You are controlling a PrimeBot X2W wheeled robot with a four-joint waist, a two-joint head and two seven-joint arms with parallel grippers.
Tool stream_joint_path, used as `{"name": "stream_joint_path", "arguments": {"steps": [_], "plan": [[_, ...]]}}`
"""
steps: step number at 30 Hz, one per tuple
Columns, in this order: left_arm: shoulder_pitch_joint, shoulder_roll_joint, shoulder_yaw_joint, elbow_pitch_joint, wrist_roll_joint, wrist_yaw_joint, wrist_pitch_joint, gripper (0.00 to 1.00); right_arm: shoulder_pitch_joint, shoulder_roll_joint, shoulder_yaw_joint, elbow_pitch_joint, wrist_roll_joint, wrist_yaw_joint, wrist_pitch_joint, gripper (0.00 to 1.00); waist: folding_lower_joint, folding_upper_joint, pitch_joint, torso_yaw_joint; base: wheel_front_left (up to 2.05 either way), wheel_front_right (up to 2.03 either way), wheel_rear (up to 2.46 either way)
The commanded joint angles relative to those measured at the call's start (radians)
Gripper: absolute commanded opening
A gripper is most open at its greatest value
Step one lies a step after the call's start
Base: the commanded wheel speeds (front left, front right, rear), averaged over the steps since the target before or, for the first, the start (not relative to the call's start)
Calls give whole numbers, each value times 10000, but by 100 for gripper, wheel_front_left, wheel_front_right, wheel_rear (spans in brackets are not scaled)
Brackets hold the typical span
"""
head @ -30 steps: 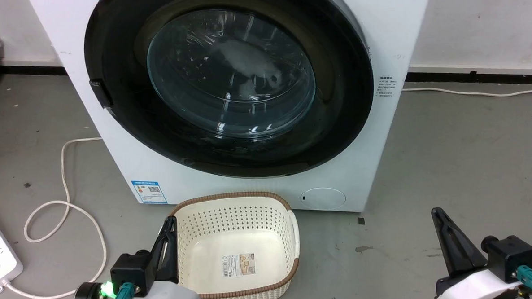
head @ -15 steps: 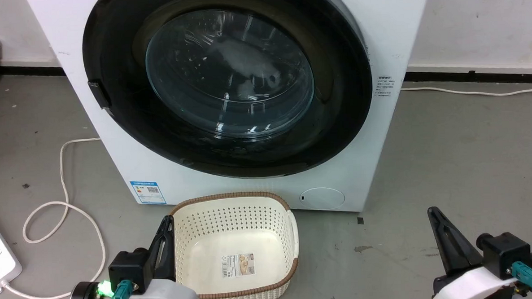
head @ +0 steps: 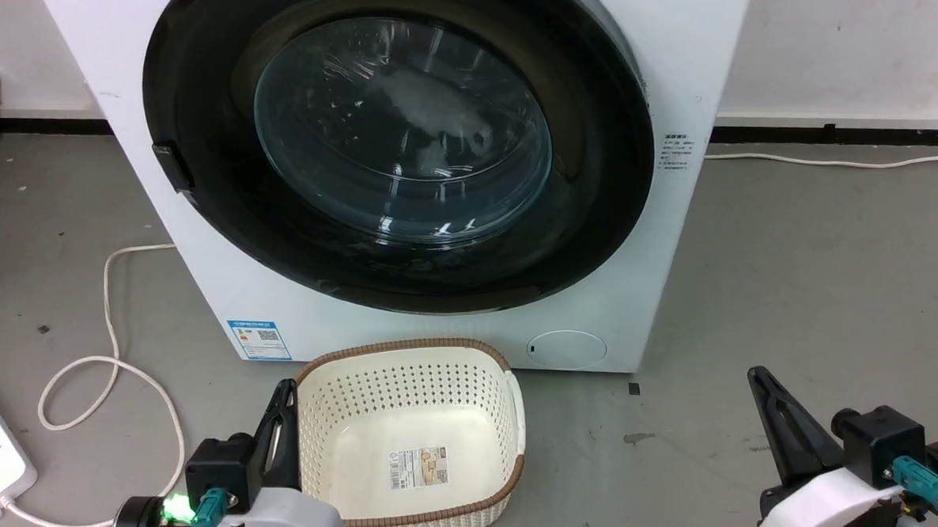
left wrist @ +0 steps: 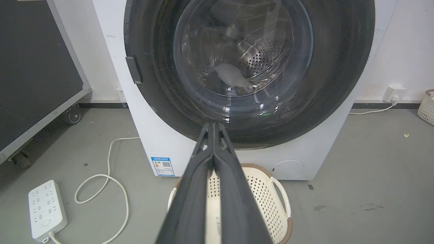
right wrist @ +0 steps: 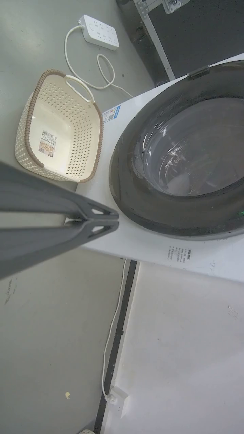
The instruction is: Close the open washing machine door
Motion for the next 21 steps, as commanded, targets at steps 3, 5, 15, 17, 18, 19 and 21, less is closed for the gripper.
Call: {"name": "stream_joint_path", "arguments": {"steps": [3,5,15,17,18,19,21], "plan": [[8,7,63,-85,92,49,111,0,-182,46,48,-97,-54,-6,89,0,0,0,0,-9,0,0,0],[8,7,83,-103,109,55,151,0,-189,47,61,-106,-65,-6,130,0,0,0,1,-14,0,0,0],[9,8,181,-195,196,85,355,0,-224,52,126,-150,-118,-7,335,0,0,0,2,-38,0,0,0],[9,8,201,-214,213,91,396,0,-231,53,139,-159,-129,-7,376,0,0,0,2,-43,0,0,0],[9,8,211,-223,222,94,416,0,-234,53,146,-164,-134,-7,396,0,0,0,2,-45,0,0,0],[10,8,220,-232,230,97,437,0,-238,54,152,-168,-139,-7,417,0,0,0,2,-48,0,0,0],[10,8,240,-251,248,104,478,0,-245,54,166,-177,-150,-7,458,0,0,0,2,-53,0,0,0]]}}
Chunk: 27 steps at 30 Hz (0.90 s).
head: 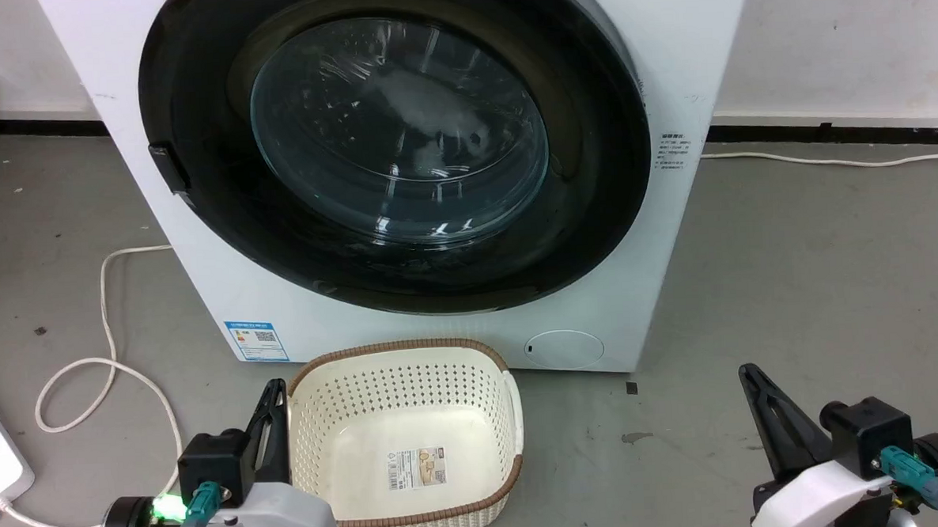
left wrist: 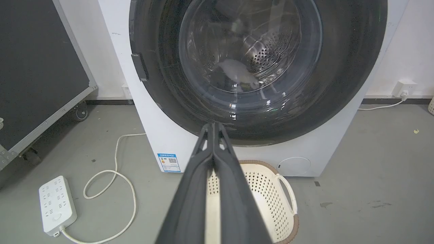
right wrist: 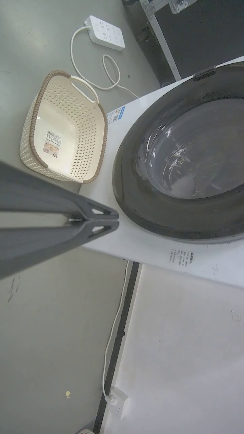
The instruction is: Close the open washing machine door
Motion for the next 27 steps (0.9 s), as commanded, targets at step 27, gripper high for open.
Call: {"name": "stream_joint_path", "arguments": {"steps": [27], "plan": [[10,7,106,-118,103,55,166,0,-147,51,57,-103,-80,-7,143,0,0,0,1,-13,0,0,0]]}}
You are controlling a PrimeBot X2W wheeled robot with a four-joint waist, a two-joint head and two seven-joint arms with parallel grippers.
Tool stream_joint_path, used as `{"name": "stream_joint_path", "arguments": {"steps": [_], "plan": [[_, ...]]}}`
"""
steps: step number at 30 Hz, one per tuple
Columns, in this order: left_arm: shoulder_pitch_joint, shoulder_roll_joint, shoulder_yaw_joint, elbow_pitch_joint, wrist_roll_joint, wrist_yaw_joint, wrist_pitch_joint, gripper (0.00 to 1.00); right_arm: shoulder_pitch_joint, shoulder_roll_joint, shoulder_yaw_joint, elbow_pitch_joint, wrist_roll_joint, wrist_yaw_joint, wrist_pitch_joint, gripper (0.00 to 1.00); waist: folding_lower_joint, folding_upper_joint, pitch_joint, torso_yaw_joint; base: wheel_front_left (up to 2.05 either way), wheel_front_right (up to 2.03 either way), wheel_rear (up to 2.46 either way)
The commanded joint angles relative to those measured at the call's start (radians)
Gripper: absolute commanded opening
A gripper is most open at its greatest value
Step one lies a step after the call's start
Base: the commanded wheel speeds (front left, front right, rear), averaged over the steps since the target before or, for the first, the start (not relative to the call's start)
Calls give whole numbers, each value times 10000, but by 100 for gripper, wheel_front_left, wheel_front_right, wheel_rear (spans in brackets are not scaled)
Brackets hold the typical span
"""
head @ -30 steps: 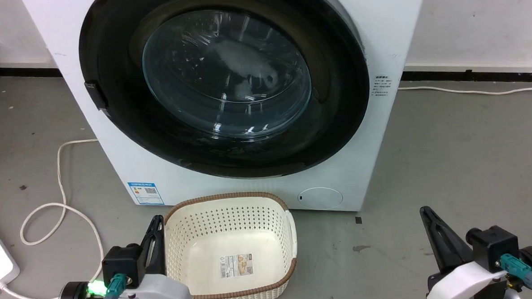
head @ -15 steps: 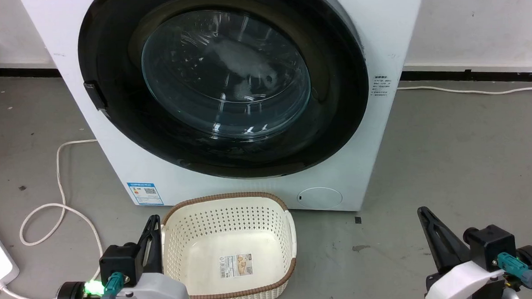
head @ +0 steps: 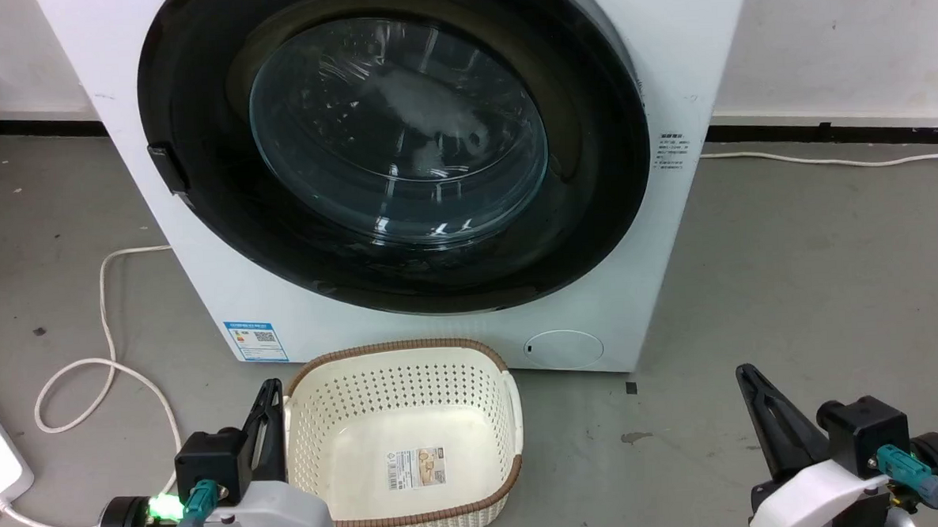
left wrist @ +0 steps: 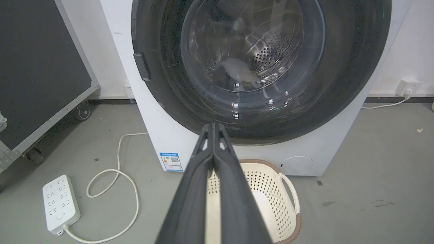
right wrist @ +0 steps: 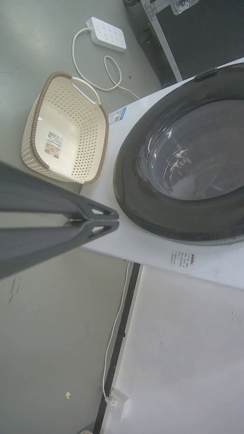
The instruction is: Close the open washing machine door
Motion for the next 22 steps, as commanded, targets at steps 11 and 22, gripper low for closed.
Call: {"name": "stream_joint_path", "arguments": {"steps": [11,22], "plan": [[10,7,11,-43,24,28,3,0,-140,47,-1,-58,-78,-7,14,0,0,0,0,1,0,0,0],[10,7,11,-43,24,28,3,0,-140,47,-1,-58,-78,-7,14,0,0,0,0,1,0,0,0]]}}
